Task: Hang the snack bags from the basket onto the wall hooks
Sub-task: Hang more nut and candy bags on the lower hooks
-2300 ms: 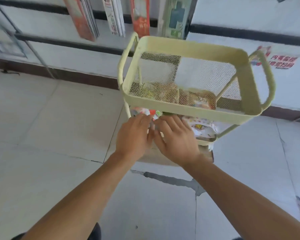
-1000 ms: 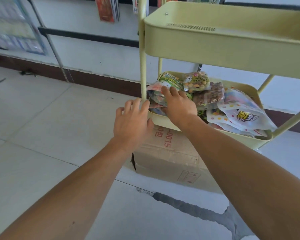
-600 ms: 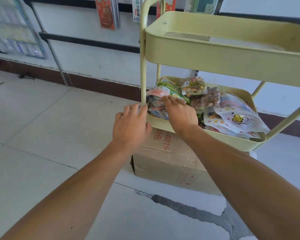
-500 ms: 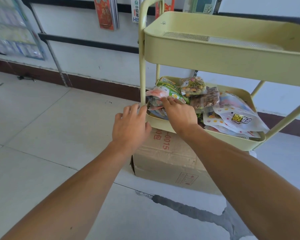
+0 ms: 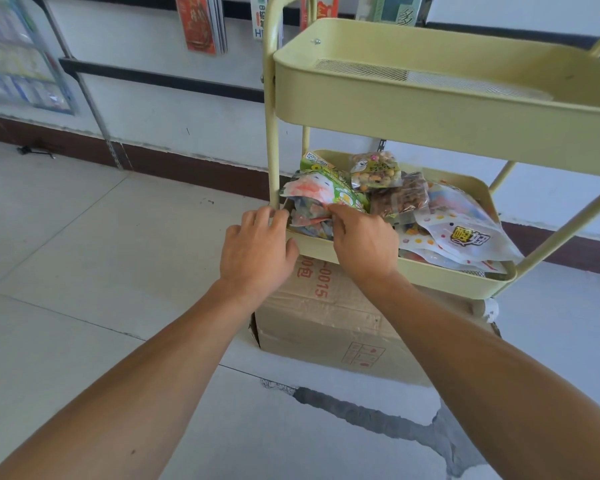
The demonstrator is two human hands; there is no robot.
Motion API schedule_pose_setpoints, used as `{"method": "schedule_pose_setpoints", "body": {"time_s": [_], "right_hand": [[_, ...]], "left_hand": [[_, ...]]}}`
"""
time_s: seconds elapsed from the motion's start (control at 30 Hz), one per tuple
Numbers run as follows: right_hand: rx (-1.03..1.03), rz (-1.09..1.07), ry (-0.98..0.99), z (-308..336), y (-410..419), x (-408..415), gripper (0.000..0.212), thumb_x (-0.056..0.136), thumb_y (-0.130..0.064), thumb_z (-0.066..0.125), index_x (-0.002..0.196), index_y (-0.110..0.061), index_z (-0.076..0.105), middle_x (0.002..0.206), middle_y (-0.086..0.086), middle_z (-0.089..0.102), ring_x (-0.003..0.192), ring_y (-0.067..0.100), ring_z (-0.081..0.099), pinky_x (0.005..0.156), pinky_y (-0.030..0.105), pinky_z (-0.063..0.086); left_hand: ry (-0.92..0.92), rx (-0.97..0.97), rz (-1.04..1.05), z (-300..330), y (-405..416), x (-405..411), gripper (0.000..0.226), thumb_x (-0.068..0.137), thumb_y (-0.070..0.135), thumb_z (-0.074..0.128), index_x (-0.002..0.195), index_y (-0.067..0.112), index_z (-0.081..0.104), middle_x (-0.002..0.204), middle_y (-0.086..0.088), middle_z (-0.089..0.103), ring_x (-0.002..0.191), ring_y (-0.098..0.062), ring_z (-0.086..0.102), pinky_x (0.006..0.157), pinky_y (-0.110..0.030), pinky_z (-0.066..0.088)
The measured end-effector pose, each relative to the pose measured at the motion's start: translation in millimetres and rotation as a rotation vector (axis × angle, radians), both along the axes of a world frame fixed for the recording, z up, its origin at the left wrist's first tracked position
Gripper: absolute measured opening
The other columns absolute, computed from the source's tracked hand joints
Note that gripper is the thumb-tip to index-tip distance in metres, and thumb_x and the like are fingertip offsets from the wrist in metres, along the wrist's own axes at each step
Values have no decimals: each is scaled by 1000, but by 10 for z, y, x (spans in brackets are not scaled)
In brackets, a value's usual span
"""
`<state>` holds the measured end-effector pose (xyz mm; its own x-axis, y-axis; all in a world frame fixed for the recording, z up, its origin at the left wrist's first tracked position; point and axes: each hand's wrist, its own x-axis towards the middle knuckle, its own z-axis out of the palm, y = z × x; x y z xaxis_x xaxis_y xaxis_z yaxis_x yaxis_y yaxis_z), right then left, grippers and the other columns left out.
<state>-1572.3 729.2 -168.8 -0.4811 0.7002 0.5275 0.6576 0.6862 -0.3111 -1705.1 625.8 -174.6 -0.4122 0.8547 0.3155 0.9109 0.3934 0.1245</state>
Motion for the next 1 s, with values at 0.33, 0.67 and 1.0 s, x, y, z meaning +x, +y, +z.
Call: {"method": "schedule_pose_setpoints", "body": {"time_s": [0.33,0.67,1.0], "right_hand": [[414,71,97,-104,-22,141,28,74,3,73,93,-18,76,78,-6,75,66,14,71,50,16,28],[604,331,27,-320,-224,458,24,91,-3,63,108,-16,75,110,-6,75,107,9,69,63,31,43],[-28,336,183,-271,-288,677,24,97,-32,59,105,-14,72,99,-1,70,97,17,61,82,31,48]], "left_hand": [[-608,244,115,127,42,60,45,103,52,33,110,16,59,106,-4,64,98,-25,60,72,-35,45],[-1687,136,142,362,112,20,50,84,71,58,101,25,70,88,0,76,64,-15,70,70,-31,52],[-1672,294,111,180,27,125,28,87,5,74,107,19,60,102,-7,71,76,-18,70,49,-28,56]]}}
